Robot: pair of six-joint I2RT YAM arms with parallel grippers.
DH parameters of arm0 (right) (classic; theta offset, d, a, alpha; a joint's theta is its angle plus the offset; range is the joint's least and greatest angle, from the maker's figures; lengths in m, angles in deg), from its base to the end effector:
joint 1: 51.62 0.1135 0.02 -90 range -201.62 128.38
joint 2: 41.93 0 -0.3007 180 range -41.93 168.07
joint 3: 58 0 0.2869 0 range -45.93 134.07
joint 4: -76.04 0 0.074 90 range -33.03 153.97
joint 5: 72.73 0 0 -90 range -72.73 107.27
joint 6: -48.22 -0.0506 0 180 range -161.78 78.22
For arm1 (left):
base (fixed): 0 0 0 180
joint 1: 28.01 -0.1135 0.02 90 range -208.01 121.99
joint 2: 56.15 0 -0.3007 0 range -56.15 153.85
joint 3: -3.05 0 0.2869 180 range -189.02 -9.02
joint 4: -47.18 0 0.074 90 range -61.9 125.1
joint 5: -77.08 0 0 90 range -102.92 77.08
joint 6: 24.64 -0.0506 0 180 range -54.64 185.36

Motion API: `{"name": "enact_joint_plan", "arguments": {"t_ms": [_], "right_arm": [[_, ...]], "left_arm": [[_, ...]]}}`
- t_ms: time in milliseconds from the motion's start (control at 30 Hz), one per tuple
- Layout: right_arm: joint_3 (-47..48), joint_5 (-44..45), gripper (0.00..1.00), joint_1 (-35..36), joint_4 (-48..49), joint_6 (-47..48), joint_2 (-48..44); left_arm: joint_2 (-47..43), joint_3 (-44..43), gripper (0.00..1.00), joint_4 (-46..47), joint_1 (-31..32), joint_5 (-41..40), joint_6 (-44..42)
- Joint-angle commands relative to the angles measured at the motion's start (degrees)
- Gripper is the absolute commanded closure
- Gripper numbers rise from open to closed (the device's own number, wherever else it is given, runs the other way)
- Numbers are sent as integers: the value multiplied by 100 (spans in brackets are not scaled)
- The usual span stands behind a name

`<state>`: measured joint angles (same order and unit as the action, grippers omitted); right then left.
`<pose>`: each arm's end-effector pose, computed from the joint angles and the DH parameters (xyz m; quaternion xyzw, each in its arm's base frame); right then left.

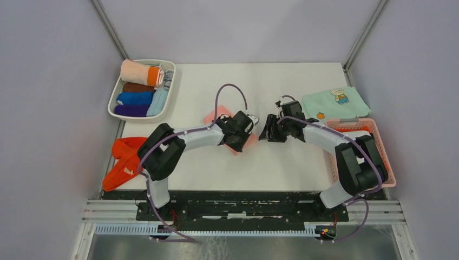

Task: Roll the towels
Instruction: Roll the towel at the center of the board.

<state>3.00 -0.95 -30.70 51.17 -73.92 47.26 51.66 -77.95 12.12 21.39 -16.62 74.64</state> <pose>0.3138 0.1369 0.1811 0.0416 0.9369 0.2741 0.2128 0.2802 -0.3219 0.1606 0.3252 0.9134 -0.0917 0.2271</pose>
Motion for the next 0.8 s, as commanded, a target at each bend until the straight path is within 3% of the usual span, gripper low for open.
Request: {"name": "enact_joint_plan", "arguments": {"t_ms": [0, 467, 767], "right_arm": [[-113, -507, 41, -4, 733, -721, 55], [-12, -862, 39, 7, 1945, -2123, 1187], [341, -503, 56, 42, 1182, -2321, 1463]], "left_arm": [[-38, 357, 82, 463, -289, 1117, 524], [-67, 599, 82, 837, -457, 1416, 680], [-260, 691, 75, 850, -346, 1035, 649]]}}
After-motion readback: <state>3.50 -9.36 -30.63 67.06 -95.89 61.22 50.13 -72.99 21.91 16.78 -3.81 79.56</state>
